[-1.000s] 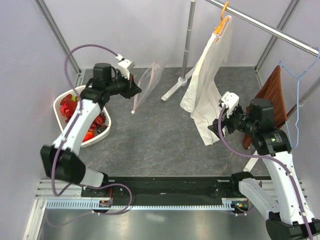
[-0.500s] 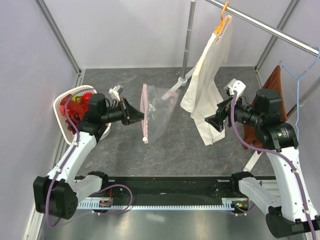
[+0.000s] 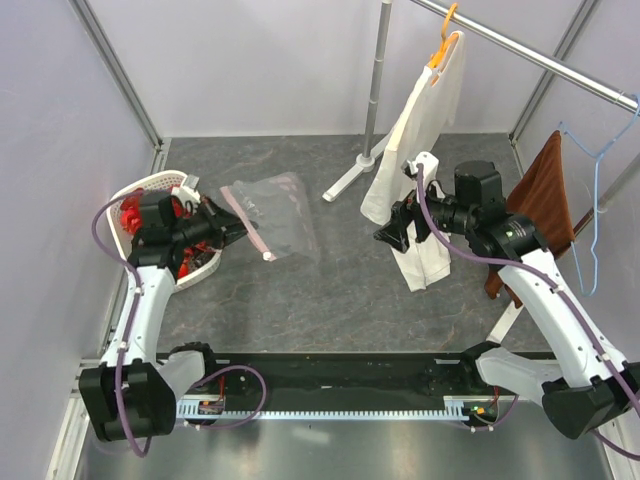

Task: Place the food in the zip-top bag and seal the zipper
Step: Open the zipper of the food storage bag at the center of the board.

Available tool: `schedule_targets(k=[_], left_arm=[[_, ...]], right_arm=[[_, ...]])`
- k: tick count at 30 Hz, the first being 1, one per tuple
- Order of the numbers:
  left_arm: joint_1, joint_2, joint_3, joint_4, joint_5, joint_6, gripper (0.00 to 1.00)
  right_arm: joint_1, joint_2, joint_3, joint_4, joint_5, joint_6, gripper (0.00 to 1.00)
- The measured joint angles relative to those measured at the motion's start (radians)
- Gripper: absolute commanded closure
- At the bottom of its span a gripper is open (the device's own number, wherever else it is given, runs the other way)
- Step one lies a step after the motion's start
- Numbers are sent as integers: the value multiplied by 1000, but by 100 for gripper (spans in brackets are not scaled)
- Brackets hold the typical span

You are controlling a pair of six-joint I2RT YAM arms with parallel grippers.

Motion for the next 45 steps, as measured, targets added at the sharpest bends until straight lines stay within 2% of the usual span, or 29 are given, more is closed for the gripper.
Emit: schedule_targets(k=[8, 13, 19, 25, 29, 34, 38, 42, 45], left_arm=[[-248, 80, 182, 111, 9, -93, 98], [-389, 167, 248, 325, 8, -296, 98], [-431, 233, 244, 441, 4, -485, 98], [-460, 259, 212, 528, -8, -580, 98], [-564, 347, 234, 604, -24, -604, 98], [-704, 519, 374, 718, -25, -641, 98], [-692, 537, 369, 820, -22, -682, 98], [-571, 468, 164, 932, -13, -696, 98], [-426, 430, -4, 880, 8, -620, 98]], right_arm=[[-1, 11, 72, -11, 71, 47, 12], [0, 10, 163, -45, 121, 63, 12], [0, 8, 222, -94, 146, 85, 12], [0, 21, 224, -108, 158, 93, 12], [0, 46, 224, -108, 169, 100, 10], [0, 57, 224, -108, 183, 111, 9], [-1, 55, 224, -108, 187, 119, 8], [0, 55, 224, -106, 186, 121, 9], [0, 62, 224, -96, 180, 129, 12]])
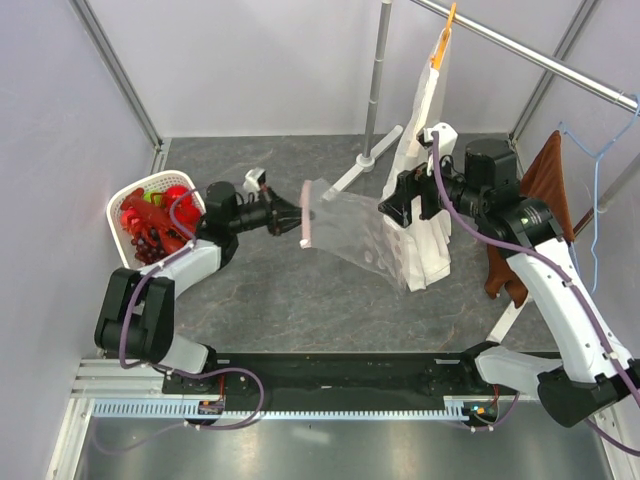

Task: Place the food in the zip-top bag and seal the zipper
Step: Open the zipper of the food storage bag at the center of the board.

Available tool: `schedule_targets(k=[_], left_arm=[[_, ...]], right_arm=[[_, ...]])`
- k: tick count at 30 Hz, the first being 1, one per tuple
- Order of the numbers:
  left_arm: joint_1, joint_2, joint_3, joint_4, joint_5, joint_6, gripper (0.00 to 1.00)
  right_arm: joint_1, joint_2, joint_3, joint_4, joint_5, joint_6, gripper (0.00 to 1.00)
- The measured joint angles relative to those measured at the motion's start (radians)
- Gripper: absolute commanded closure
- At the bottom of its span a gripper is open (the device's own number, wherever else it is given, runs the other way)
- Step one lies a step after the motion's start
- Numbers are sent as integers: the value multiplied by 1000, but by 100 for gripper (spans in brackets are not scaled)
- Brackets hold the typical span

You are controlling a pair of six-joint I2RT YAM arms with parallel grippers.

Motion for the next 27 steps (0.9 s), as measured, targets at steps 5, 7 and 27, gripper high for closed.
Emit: schedule_targets(k=[5, 7, 27], left_arm=[[115, -67, -75, -340, -27, 327, 98], [117, -109, -75, -475, -60, 446, 98], [47, -428, -45, -998, -428, 758, 98]], right_arm=[[6, 59, 0, 35, -16, 31, 25], [14, 92, 0, 47, -7, 46, 32], [417, 561, 233, 197, 188, 311, 34]])
